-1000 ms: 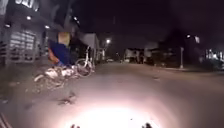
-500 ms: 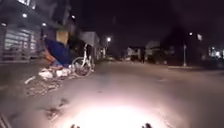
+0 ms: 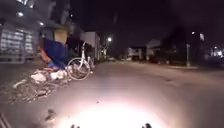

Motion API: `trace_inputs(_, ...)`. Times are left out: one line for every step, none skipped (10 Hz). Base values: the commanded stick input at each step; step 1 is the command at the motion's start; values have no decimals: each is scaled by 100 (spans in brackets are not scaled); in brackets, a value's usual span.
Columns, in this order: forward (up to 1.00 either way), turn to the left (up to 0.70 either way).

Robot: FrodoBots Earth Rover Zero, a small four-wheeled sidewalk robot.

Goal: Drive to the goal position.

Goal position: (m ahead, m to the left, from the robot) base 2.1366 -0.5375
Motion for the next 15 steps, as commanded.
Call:
trace_inputs(70, 0)
trace_inputs(70, -11)
trace_inputs(70, -24)
trace_inputs(70, -35)
trace_inputs(70, -35)
trace_inputs(70, -35)
trace_inputs(70, -35)
trace_inputs(70, -35)
trace_inputs(70, -32)
trace_inputs(70, -12)
trace_inputs(70, 0)
trace_inputs(70, 0)
trace_inputs(70, 0)
trace_inputs(70, 0)
trace_inputs(70, 0)
